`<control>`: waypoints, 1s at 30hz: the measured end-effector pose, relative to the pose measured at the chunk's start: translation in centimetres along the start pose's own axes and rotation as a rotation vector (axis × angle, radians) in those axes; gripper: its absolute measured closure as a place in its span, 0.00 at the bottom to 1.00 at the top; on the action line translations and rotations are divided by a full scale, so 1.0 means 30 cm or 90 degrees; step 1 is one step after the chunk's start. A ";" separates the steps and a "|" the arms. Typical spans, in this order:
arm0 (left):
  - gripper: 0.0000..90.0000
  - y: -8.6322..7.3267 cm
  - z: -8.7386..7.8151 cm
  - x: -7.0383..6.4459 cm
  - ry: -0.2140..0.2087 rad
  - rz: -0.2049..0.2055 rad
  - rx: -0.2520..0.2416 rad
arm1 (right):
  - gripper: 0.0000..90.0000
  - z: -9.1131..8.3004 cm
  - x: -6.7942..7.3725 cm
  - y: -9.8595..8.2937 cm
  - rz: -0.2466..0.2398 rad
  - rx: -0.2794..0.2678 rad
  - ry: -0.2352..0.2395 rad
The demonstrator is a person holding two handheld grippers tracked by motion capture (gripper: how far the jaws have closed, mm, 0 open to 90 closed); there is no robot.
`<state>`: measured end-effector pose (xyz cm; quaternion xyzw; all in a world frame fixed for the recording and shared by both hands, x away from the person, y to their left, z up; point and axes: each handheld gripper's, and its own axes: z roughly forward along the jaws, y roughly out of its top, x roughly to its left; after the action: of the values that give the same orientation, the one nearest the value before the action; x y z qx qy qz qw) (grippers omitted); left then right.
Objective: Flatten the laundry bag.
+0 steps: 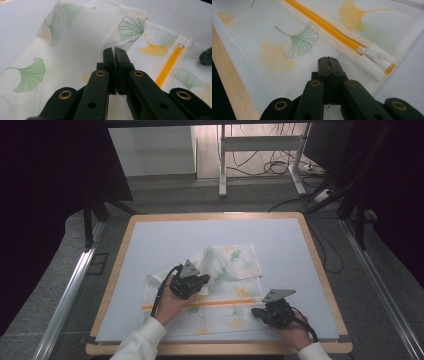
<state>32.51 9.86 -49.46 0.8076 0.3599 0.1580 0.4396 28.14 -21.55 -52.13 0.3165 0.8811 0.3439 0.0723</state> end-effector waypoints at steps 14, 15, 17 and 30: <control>0.99 0.009 -0.013 0.117 0.018 -0.049 -0.006 | 0.99 0.000 0.001 0.002 -0.008 0.002 -0.002; 0.99 0.007 -0.012 0.128 0.018 -0.057 -0.008 | 0.99 0.000 0.001 0.002 -0.007 0.002 -0.002; 0.99 0.004 -0.011 0.142 0.021 -0.064 -0.009 | 0.99 0.000 0.001 0.002 -0.007 0.002 -0.001; 0.99 0.023 -0.027 0.233 0.050 -0.081 -0.018 | 0.99 0.000 -0.002 0.001 -0.003 0.001 0.004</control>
<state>37.18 15.15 -48.86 0.7702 0.4250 0.1662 0.4455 28.21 -21.57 -52.12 0.3138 0.8824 0.3437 0.0698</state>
